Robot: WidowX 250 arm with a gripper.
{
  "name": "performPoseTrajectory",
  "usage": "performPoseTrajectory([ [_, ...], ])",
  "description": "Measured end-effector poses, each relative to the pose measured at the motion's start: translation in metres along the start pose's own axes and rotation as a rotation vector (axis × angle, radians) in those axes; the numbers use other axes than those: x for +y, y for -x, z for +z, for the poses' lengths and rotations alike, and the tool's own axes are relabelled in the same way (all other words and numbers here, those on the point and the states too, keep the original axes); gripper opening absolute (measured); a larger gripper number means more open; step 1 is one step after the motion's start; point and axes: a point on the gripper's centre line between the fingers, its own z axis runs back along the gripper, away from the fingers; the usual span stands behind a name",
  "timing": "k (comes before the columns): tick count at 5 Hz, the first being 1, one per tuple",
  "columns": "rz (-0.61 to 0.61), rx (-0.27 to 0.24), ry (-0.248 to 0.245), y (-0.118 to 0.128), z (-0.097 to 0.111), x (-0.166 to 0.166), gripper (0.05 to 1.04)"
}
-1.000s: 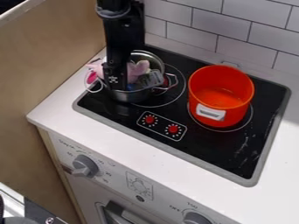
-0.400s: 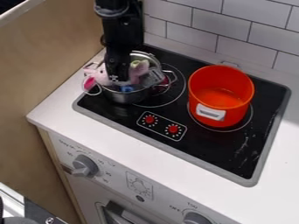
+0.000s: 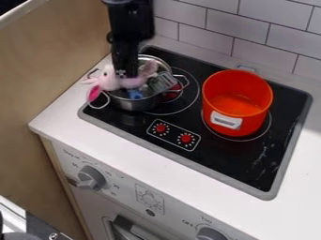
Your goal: Move the pink bunny doll to the bottom right side of the cooker
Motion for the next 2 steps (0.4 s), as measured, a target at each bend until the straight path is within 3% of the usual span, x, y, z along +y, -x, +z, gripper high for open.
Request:
performPoseTrajectory([
  [1, 0.015, 0.019, -0.005, -0.006, 0.020, -0.004, 0.055],
  [2, 0.033, 0.060, 0.020, -0.017, 0.035, -0.012, 0.055],
])
